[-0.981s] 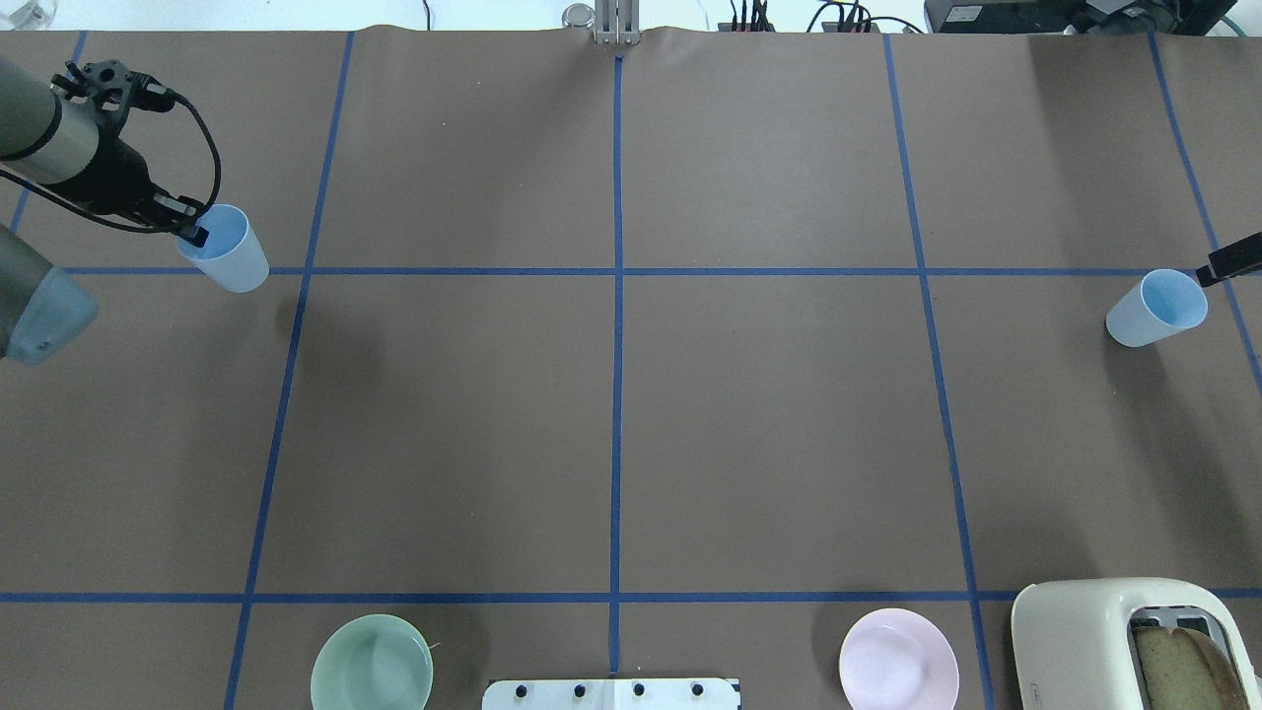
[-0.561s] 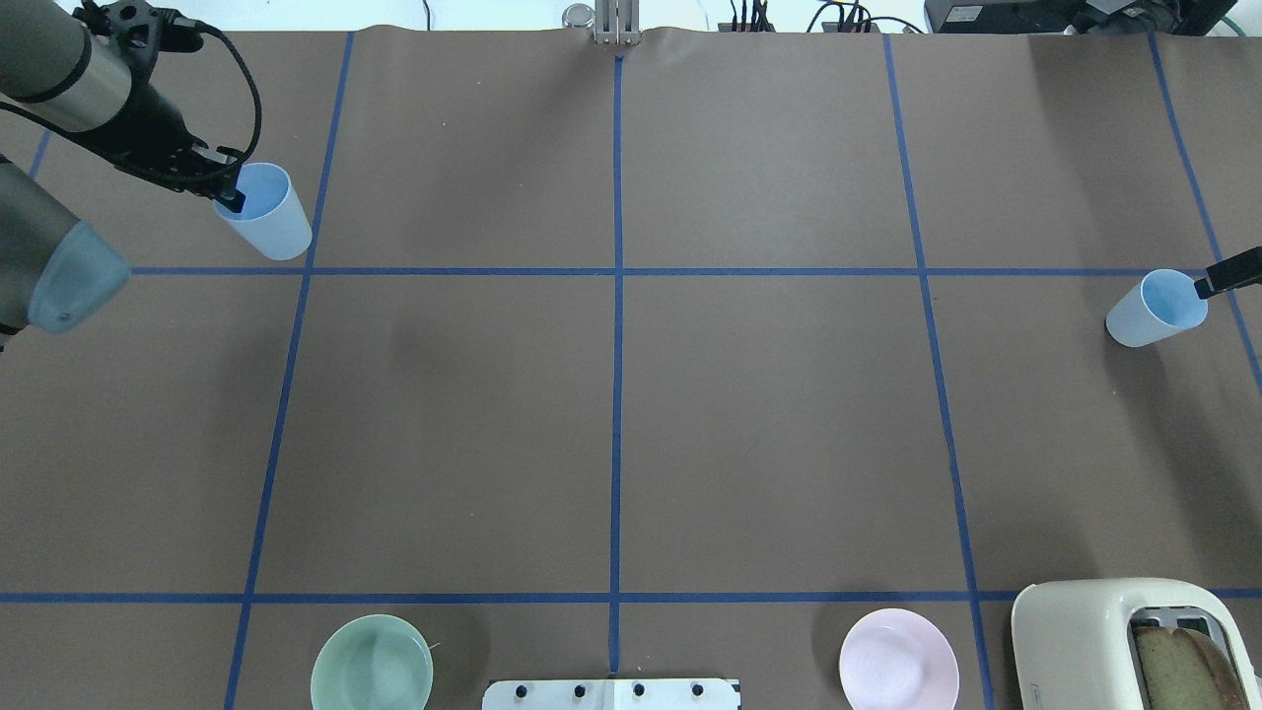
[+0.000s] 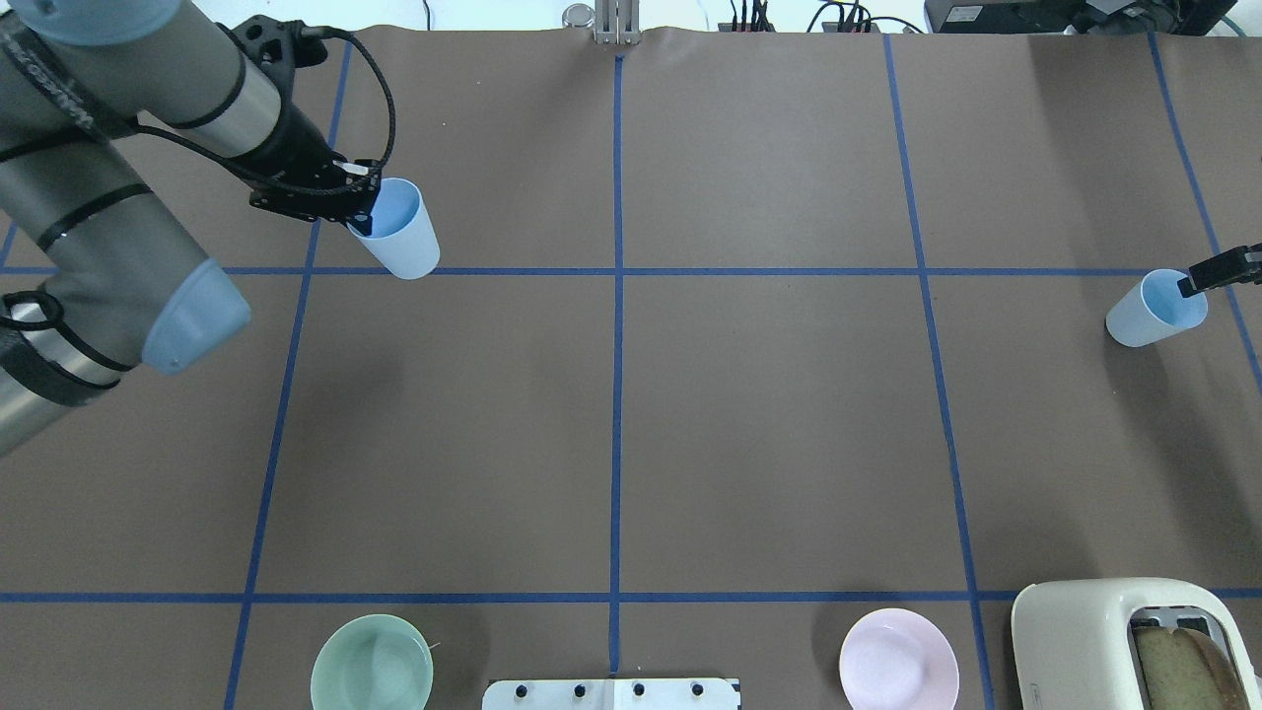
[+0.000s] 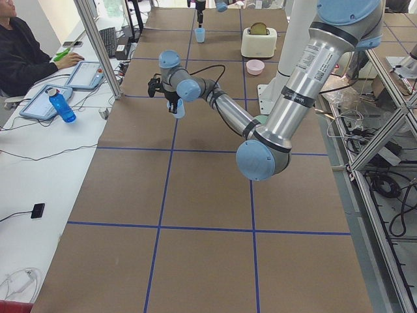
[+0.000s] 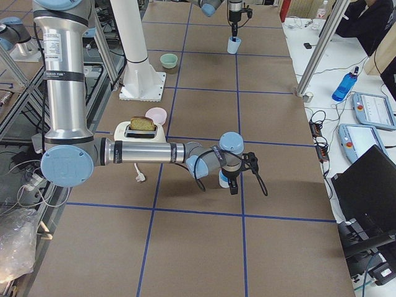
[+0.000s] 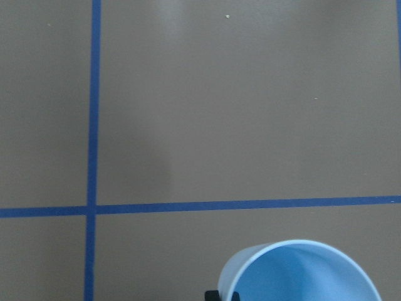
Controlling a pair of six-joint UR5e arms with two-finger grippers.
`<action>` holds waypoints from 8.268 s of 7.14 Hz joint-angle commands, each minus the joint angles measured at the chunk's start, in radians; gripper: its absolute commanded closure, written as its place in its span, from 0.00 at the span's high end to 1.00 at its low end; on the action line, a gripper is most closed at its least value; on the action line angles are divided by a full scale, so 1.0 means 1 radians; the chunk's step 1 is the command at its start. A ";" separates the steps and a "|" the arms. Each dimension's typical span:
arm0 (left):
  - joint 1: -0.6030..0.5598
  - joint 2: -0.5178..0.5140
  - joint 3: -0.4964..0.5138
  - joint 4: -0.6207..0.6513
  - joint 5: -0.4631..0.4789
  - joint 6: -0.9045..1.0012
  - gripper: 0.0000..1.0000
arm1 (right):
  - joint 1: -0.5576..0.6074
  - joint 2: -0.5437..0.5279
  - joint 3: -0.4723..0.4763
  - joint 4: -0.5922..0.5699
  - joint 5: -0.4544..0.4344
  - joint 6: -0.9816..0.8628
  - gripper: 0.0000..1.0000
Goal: Stack blue cups with both arms
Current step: 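Carry the held cup with the left gripper toward the table center, then set the cup at center, open left gripper while right gripper grasps other cup, then withdraw the left arm while the right gripper carries its cup toward the center cup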
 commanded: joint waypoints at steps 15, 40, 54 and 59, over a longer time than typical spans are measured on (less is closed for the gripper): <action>0.270 -0.125 -0.003 0.018 0.205 -0.311 0.00 | -0.020 0.028 -0.041 0.026 0.004 0.045 0.00; 0.408 -0.208 0.146 -0.020 0.376 -0.365 0.91 | -0.009 0.183 0.180 -0.286 0.092 0.177 0.00; -0.280 0.453 -0.181 -0.217 -0.090 0.486 0.97 | -0.455 0.511 0.377 -0.419 -0.186 0.970 0.00; -0.386 0.611 -0.078 -0.512 -0.171 0.486 0.98 | -0.627 0.539 0.433 -0.453 -0.325 1.108 0.00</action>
